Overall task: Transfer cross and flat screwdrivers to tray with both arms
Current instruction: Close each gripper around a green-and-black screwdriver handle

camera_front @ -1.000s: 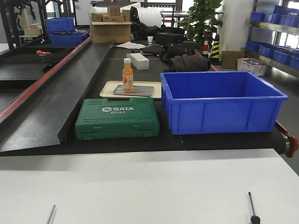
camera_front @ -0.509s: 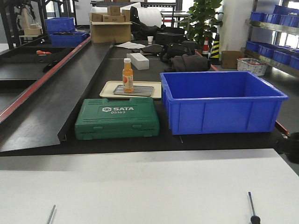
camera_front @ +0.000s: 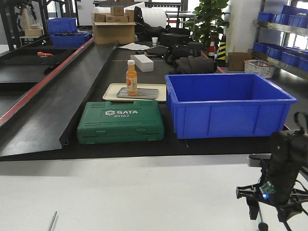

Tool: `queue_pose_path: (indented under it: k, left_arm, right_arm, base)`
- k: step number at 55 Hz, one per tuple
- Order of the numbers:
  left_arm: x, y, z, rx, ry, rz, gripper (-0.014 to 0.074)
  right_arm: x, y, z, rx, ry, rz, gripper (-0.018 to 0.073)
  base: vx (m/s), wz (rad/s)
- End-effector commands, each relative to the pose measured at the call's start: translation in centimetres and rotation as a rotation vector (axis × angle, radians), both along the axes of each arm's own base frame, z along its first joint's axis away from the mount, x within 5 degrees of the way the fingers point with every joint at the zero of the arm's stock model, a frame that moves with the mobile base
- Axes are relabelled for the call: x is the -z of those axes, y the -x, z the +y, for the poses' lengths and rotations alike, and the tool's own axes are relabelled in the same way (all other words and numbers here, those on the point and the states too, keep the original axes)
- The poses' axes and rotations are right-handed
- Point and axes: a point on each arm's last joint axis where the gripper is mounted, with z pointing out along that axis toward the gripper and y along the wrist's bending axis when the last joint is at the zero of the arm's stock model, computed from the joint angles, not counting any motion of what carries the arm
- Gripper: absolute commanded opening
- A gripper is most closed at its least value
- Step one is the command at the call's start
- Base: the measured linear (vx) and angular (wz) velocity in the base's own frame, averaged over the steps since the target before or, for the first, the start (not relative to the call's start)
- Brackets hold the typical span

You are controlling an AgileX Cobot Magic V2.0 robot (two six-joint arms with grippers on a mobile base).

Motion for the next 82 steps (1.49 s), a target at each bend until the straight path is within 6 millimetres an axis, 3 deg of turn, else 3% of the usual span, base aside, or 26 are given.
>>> queue_pose_path:
  k: [1, 10, 32, 64, 82]
  left_arm:
    - [-1.7, -0.1, 0.1, -0.013, 0.024, -0.102, 0.0496]
    - [-1.7, 0.0, 0.1, -0.012, 0.023, -0.094, 0.0496]
    - [-1.6, 0.0, 0.1, -0.012, 0.022, -0.087, 0.0496]
    - [-1.6, 0.0, 0.1, -0.011, 0.022, -0.084, 0.0496]
    - [-1.6, 0.0, 0.1, -0.011, 0.021, -0.082, 0.0496]
  right_arm:
    - [-2.1, -1.2, -0.1, 0.014, 0.008, -0.065, 0.0463]
    - [-1.0, -1.4, 0.0, 0.016, 0.002, -0.081, 0.0421]
    - [2.8, 2.3, 0.0, 0.047, -0.024, -0.166, 0.0418]
    - [2.8, 1.8, -0.1, 0.100, -0.018, -0.226, 0.0418]
    - [5.0, 1.8, -0.2, 0.106, -0.007, -0.157, 0.0418]
  base:
    - [0.00, 0.00]
    - [0.00, 0.00]
    - [0.00, 0.00]
    - [0.00, 0.00]
    - [0.00, 0.00]
